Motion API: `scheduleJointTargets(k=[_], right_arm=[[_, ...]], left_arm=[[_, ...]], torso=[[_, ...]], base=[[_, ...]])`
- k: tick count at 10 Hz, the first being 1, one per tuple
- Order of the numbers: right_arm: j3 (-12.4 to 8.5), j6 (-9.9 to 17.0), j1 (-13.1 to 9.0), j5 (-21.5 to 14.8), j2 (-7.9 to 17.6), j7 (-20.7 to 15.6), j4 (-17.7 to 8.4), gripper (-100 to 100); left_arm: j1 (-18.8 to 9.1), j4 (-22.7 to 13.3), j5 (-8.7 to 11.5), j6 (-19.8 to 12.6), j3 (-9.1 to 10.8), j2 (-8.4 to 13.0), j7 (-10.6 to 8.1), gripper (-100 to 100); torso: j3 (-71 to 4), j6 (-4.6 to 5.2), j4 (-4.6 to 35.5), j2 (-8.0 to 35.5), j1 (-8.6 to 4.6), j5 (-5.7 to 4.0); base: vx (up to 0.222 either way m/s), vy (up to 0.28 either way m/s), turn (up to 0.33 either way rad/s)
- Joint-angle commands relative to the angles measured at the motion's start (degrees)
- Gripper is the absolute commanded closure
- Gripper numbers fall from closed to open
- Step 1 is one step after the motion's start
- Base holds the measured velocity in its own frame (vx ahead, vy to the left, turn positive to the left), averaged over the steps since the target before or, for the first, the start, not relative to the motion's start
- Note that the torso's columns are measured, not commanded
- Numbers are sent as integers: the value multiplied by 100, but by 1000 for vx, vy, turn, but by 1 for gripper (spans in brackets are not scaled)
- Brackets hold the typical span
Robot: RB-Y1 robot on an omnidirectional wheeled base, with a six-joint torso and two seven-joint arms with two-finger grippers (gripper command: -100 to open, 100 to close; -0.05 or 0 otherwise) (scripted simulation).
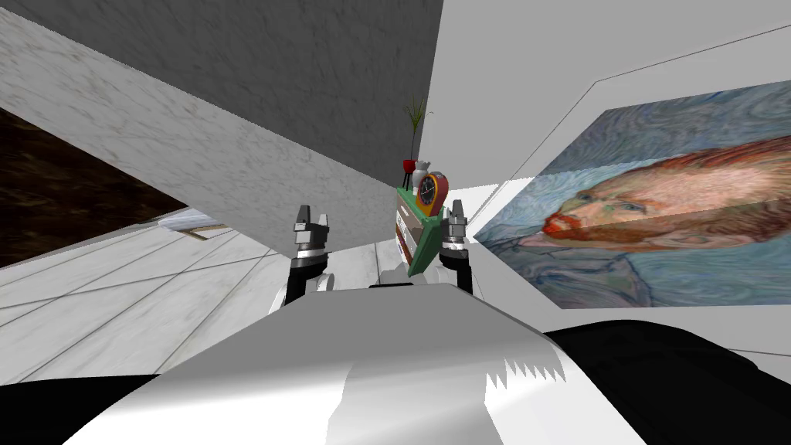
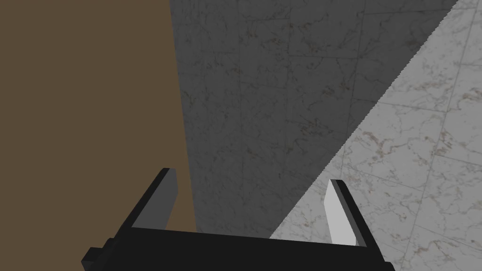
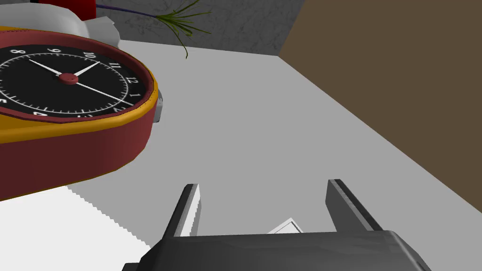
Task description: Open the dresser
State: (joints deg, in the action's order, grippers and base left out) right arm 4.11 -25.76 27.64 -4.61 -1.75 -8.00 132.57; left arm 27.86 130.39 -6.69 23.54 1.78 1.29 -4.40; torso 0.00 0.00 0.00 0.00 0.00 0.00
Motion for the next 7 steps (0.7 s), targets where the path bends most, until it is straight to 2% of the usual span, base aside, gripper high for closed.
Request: scheduleJointTargets(k=[1,7], right_arm=[[0,0,0,0,0,0,0,0],[0,-1,0,0,0,0,2,0]], left_arm=[[0,0,0,0,0,0,0,0],[0,1,0,1,0,0,0,0]], torso=[[-467,0,235,232,0,0],[-5381,0,2691,2692,0,0]], base=[[0,0,0],[0,0,0]])
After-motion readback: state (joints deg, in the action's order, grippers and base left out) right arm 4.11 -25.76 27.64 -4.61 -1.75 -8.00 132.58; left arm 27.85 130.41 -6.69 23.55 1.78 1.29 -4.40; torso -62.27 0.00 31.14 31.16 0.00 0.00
